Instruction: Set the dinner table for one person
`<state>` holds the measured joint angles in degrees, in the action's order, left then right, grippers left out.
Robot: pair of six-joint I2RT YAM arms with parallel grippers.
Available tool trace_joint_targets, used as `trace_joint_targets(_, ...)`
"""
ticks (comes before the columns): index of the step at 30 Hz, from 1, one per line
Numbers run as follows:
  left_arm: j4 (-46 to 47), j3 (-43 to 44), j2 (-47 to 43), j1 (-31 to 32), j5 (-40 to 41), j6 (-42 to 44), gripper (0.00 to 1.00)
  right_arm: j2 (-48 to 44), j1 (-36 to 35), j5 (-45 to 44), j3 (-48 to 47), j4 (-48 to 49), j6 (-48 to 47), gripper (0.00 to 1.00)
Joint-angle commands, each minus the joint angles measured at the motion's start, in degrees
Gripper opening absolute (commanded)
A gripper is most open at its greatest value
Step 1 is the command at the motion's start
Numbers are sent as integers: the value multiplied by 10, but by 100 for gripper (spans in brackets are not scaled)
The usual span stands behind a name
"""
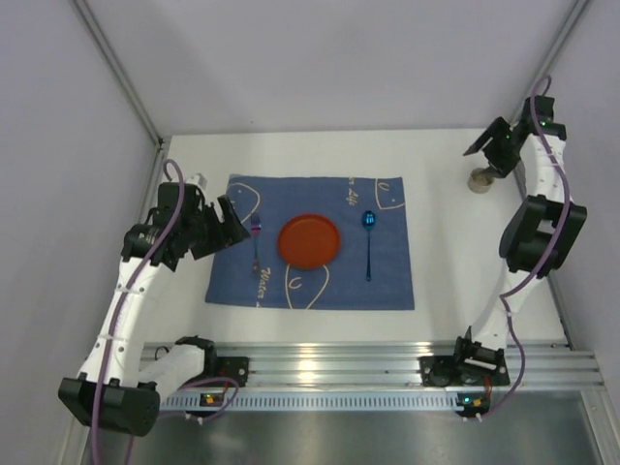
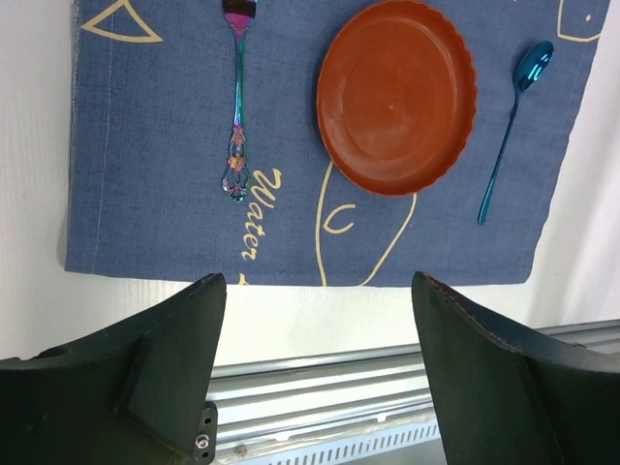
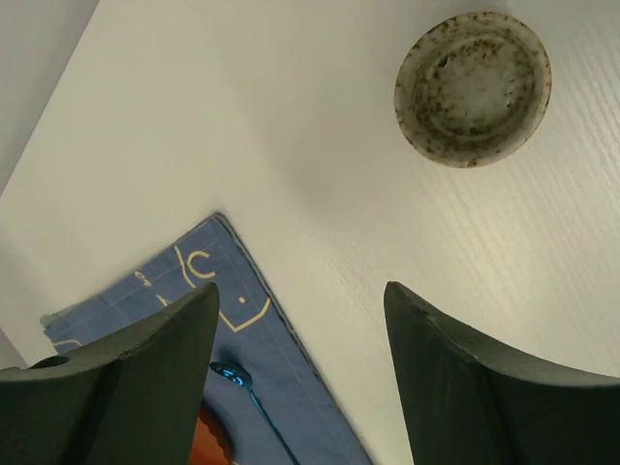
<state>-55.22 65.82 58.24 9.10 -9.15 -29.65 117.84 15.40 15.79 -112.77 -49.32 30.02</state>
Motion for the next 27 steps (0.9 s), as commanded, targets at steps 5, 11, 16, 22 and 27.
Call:
trace_joint_targets(5,21,22,28,2,19,12,82,86,42,-1,-85,-23,16,68)
trace_joint_targets(11,23,39,63,1,41,17,82,121,65,-28,-105,-26,27,66)
trace_joint_targets(16,31,55,100,1,40,21,82,139,73,-55,-97,-27,22,65)
trace_joint_targets(22,35,70,132,1,41,23,82,161,76,-68,-98,-24,23,64)
trace_joint_targets(27,30,79,143,1,51,25,82,194,77,-69,-114,-19,30,53)
